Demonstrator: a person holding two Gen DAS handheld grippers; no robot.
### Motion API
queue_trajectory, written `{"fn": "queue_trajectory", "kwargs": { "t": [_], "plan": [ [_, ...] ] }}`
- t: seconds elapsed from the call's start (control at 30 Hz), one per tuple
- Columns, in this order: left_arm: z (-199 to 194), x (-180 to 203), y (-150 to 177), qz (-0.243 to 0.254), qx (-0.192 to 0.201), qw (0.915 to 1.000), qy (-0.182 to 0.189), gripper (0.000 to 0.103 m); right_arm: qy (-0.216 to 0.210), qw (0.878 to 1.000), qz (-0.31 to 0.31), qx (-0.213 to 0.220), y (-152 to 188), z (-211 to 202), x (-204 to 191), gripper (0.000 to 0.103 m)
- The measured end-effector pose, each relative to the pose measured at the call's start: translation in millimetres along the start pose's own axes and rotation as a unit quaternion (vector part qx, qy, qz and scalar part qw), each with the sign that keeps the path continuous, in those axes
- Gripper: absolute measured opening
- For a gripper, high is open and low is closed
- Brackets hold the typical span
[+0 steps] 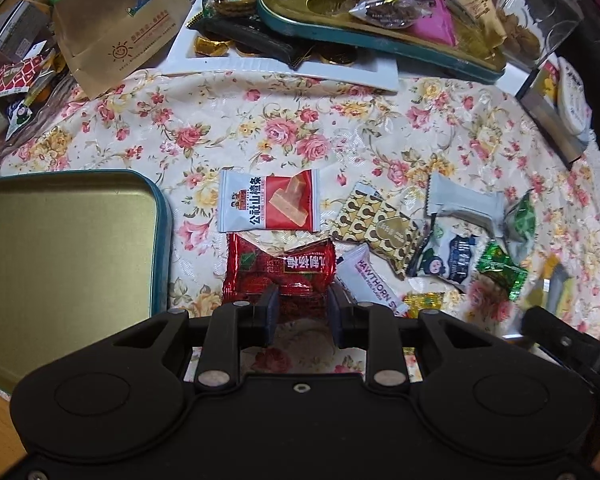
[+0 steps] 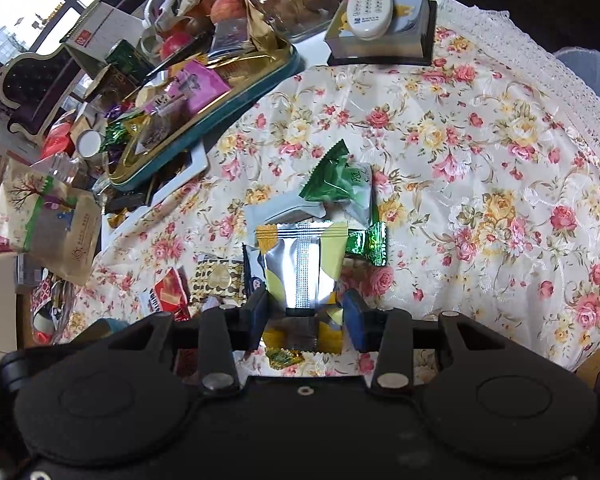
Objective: Organize snacks
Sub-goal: 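Grasp the red strawberry candy packet with the left tool while the right tool holds the silver packet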
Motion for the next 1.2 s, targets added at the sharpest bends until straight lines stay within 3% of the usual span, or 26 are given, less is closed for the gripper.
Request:
{"fn": "queue_trajectory", "kwargs": {
  "t": [0.1,0.17,0.27,0.37,0.43,0.5,0.57,0.67,0.77,0.9,1.07,1.13,1.2],
  "plan": [
    [6.2,2.5,-0.1,-0.004,-0.006,0.9998,-0.021,0.036,-0.004,1.0,-0.014,0.006,1.2,-6.1,-1.6,0.043],
    [2.9,1.4,-1.7,0.0,-0.002,0.9999,-0.014,0.036,-0.005,1.0,-0.024,0.013,0.8,-11.3,-1.4,0.043],
    [-3.4,6.5,-5.6,0.067,0.006,0.9977,-0.011,0.036,-0.01,0.999,-0.029,0.019,-2.0,-19.1,0.4,0.043],
    [-1.5,14.0,-2.7,0.164,-0.004,0.9865,0.002,0.036,-0.022,0.999,-0.022,0.014,-4.7,-24.6,3.9,0.043],
    [0.1,21.9,6.1,0.25,-0.002,0.9682,0.0,0.037,-0.023,0.999,-0.023,0.008,-4.5,-26.8,4.6,0.043],
    [-1.3,27.5,16.7,0.322,0.032,0.9456,-0.031,0.037,-0.024,0.999,-0.026,0.006,-2.9,-28.4,4.2,0.043],
    [-3.5,28.3,23.3,0.364,0.059,0.9281,-0.049,0.037,-0.025,0.999,-0.029,0.004,-2.0,-29.8,3.2,0.043],
    [-11.1,26.0,27.6,0.412,0.095,0.9057,-0.033,0.037,-0.027,0.999,-0.029,0.003,-1.6,-31.3,2.2,0.043],
    [-15.6,28.8,28.2,0.462,0.14,0.8749,-0.036,0.037,-0.028,0.999,-0.027,0.0,-1.4,-29.9,0.6,0.043],
    [-2.8,29.6,23.3,0.501,0.115,0.8573,-0.022,0.038,-0.027,0.999,-0.029,-0.007,-0.4,-24.3,-3.3,0.043],
    [13.2,25.3,31.2,0.556,0.091,0.8265,-0.003,0.038,-0.024,0.999,-0.03,-0.018,-0.2,-17.9,-6.2,0.043],
    [15.9,24.5,31.5,0.559,0.096,0.8236,0.004,0.038,-0.024,0.999,-0.03,-0.021,-0.3,-16.3,-7.2,0.043],
    [16.2,24.7,29.5,0.555,0.096,0.8263,0.015,0.042,-0.024,0.999,-0.031,-0.024,-0.8,-14.5,-8.9,0.043]
  ]
}}
Point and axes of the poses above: each gripper's, at about its wrist camera, not at the fingertips, and z roughly the way its jaws point, x to its right, y to its underside, the point moved 2 cm from there along z, roughly the way its jaws point, and after that the axes turned 7 degrees about -y, right-handed, at the moved point
